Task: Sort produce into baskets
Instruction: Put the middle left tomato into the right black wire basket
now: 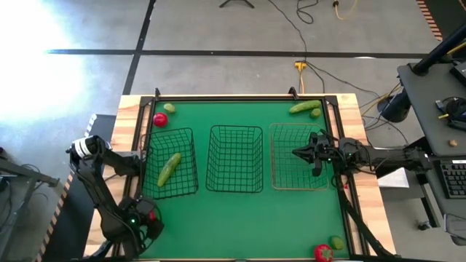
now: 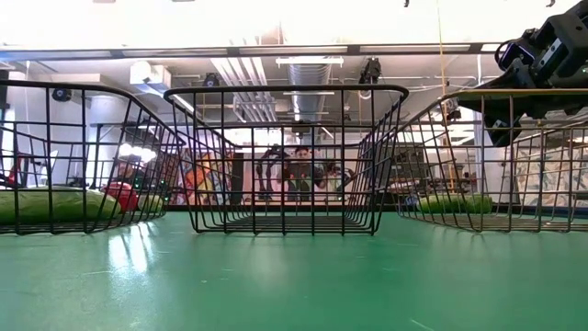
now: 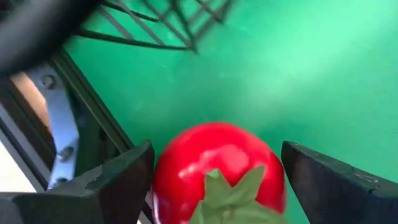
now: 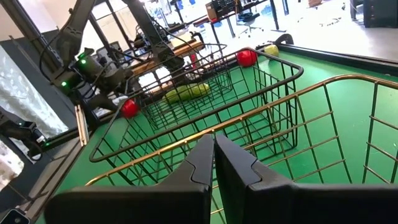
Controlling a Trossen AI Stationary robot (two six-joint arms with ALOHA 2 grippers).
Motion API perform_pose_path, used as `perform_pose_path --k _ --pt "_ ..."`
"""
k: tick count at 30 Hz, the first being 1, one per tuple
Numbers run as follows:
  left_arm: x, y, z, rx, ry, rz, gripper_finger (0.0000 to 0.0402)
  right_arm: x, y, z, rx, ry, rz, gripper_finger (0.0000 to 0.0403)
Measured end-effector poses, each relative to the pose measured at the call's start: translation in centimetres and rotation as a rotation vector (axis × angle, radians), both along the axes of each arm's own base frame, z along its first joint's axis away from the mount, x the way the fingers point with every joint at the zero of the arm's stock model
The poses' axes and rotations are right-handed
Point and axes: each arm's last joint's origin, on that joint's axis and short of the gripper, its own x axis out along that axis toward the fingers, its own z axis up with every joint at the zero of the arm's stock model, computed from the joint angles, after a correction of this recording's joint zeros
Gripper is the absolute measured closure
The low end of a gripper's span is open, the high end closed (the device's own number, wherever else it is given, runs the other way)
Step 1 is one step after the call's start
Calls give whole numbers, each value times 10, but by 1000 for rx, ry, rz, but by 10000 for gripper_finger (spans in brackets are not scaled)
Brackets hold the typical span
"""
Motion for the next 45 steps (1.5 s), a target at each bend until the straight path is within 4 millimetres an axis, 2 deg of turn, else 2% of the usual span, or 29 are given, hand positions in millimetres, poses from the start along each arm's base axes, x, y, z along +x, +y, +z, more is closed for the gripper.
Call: perform_pose_path --k 10,19,23,32,37,45 --pt "3 -10 7 -80 28 -85 59 0 0 0 0 0 0 394" --pt "5 -21 7 -195 69 -377 64 0 0 0 0 0 0 394" --pt "6 -25 7 -226 53 -449 66 0 0 0 0 0 0 394" --pt "5 -23 3 -230 57 -382 59 0 0 0 0 0 0 394" --pt "5 -25 2 -260 74 -403 52 0 0 0 0 0 0 394" --pt "5 -26 2 -292 109 -428 66 0 0 0 0 0 0 394"
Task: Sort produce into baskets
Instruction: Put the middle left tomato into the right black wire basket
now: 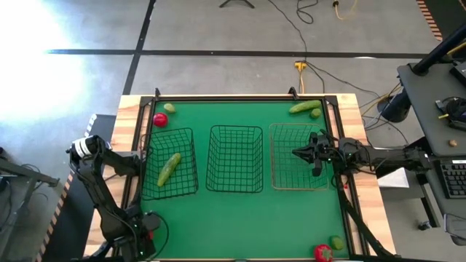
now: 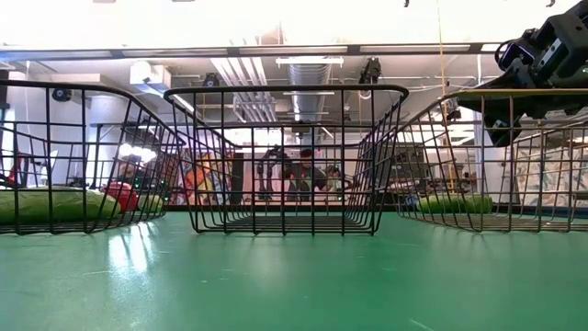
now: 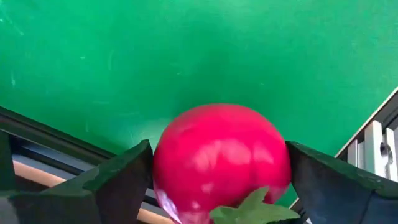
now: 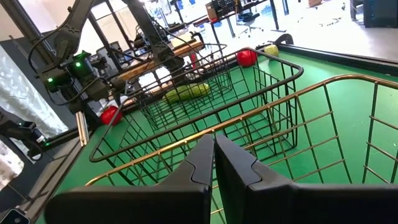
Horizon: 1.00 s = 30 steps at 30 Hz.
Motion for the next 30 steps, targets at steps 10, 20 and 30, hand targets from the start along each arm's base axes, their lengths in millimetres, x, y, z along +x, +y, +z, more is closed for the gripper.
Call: perform_pose_path --k 10,20,30 --pt "4 -2 4 -11 -3 18 113 0 0 0 0 0 0 394" --pt "32 -24 60 -58 -391 50 114 0 0 0 0 0 0 394" --pt "104 -1 112 333 -949 -91 115 0 0 0 0 0 0 394"
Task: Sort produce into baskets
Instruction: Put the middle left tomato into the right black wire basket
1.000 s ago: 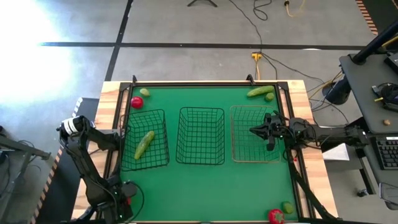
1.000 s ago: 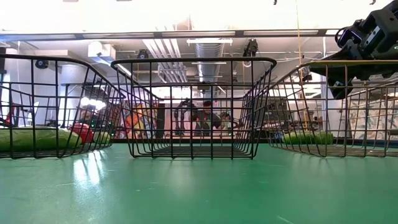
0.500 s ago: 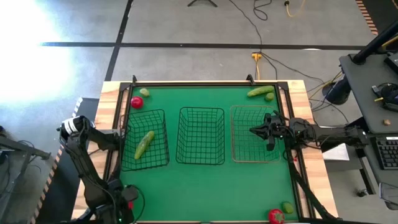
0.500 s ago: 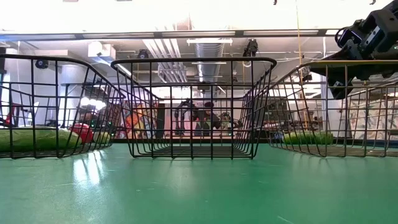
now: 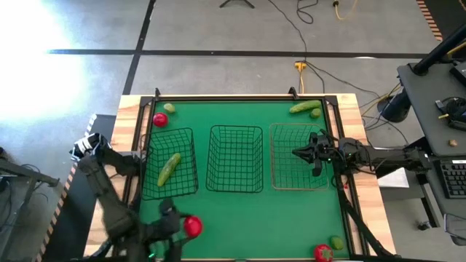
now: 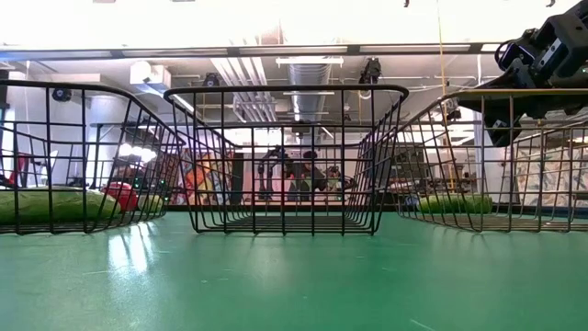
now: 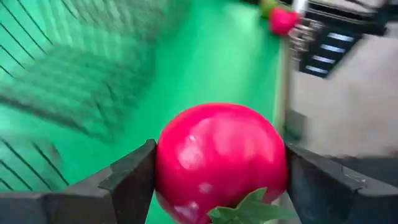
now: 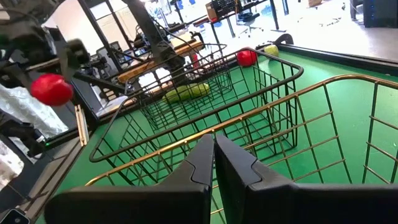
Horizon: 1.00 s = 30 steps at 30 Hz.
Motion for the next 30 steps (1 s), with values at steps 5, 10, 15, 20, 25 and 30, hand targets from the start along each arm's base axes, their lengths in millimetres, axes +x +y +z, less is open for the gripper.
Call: perform_pose_path --k 5,10,15,20,25,30 --pt "58 55 -4 164 96 54 115 0 0 0 0 0 0 394" --pt "110 127 -4 200 193 71 112 0 0 0 0 0 0 394" --pt "140 198 -7 136 234 25 110 0 0 0 0 0 0 394" --pt "151 237 -31 117 345 15 110 0 0 0 0 0 0 394" --pt "169 246 -65 158 416 -40 109 0 0 0 0 0 0 394" --pt "186 255 -84 90 482 -165 109 0 0 0 0 0 0 394"
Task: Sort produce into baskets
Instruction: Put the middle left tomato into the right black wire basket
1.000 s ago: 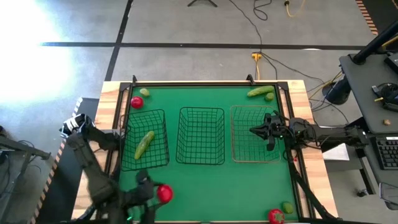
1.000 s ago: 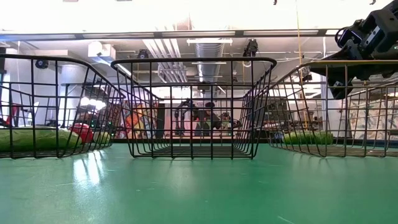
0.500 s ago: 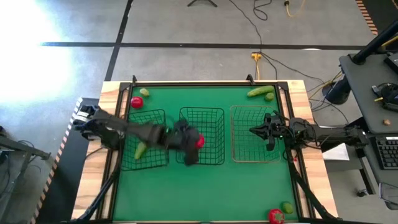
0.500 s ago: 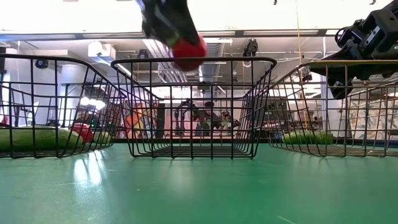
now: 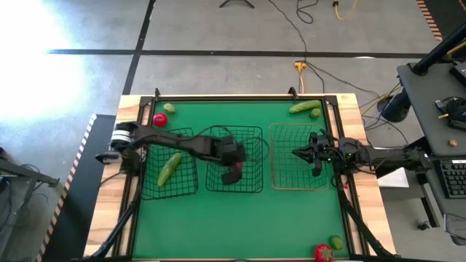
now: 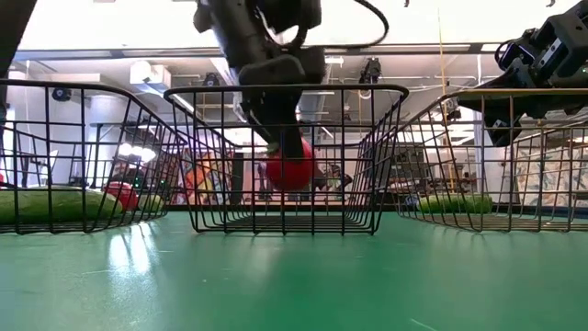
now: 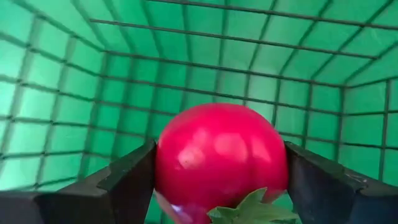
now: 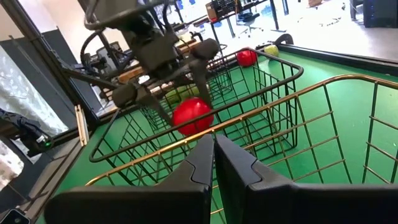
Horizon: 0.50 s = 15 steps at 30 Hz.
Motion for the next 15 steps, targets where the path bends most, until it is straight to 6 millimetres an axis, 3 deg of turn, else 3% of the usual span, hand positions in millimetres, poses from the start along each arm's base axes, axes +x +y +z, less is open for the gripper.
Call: perform_pose_path --k 6,15 --pt "15 23 -11 36 82 -21 109 0 0 0 0 0 0 394" --pt "37 25 -30 17 182 -56 97 0 0 0 0 -2 0 394"
